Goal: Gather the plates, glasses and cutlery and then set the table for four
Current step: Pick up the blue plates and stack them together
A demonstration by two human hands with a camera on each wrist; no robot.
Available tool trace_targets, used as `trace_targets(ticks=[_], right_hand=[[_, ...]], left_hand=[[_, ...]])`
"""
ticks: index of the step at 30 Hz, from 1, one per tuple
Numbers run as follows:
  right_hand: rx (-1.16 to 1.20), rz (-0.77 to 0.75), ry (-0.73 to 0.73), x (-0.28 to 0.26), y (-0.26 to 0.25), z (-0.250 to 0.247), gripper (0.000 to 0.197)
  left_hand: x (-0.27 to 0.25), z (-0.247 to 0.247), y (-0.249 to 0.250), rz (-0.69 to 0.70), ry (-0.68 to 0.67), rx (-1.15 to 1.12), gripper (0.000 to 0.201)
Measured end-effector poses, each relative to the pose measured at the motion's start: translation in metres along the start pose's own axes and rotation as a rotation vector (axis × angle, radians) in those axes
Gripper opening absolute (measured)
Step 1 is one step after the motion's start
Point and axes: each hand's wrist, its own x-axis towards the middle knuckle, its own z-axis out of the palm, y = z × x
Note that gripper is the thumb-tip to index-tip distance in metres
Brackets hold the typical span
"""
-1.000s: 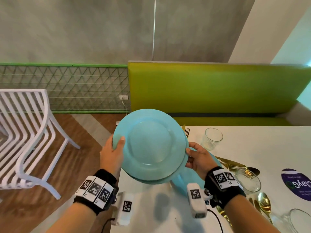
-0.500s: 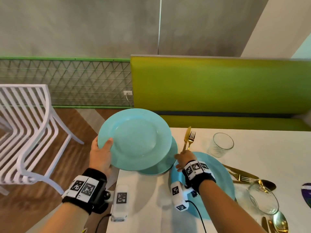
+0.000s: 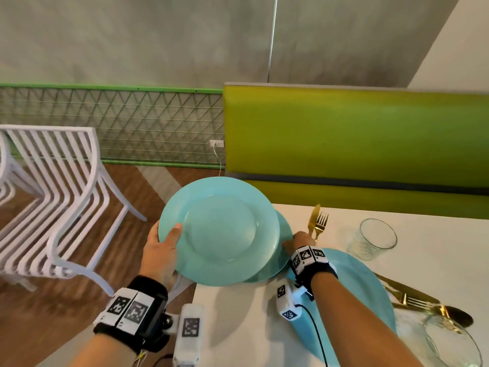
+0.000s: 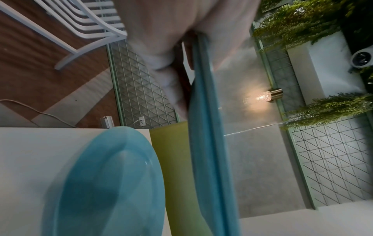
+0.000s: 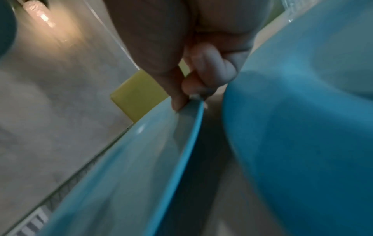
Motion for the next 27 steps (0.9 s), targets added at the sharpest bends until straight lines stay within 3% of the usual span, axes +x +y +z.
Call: trace_targets(ticks=[5, 11, 14, 21, 24, 27], right_hand=[[0.397, -0.071, -0.041, -0.007, 0.001, -0.015, 0.035], [0.654, -0.14, -0.037, -0.036, 0.024, -0.033, 0.028], [0.844, -0.121, -0.064, -0.052, 0.036, -0.036, 0.021], [1.083, -0.091, -0.085, -0.092, 0.07, -0.035, 0.028], [1.099, -0.086, -0.085, -0.107, 0.086, -0.029, 0.029], [1.064, -0.072, -0.08, -0.12, 0.106, -0.029, 0.03]], left_hand=[[0.001, 0.004, -0.002, -0.04, -0.016, 0.02, 0.02], [-0.006, 0.021, -0.004, -0.047, -0.077, 0.049, 0.017], [-0.01, 0.029, -0.009, 0.022, -0.075, 0.094, 0.018], [-0.021, 0.033, -0.03, 0.219, -0.056, 0.487, 0.039], [-0.033, 0.037, -0.038, 0.103, -0.193, 0.317, 0.024], [-0.039, 0.04, -0.05, -0.054, -0.289, 0.197, 0.034]])
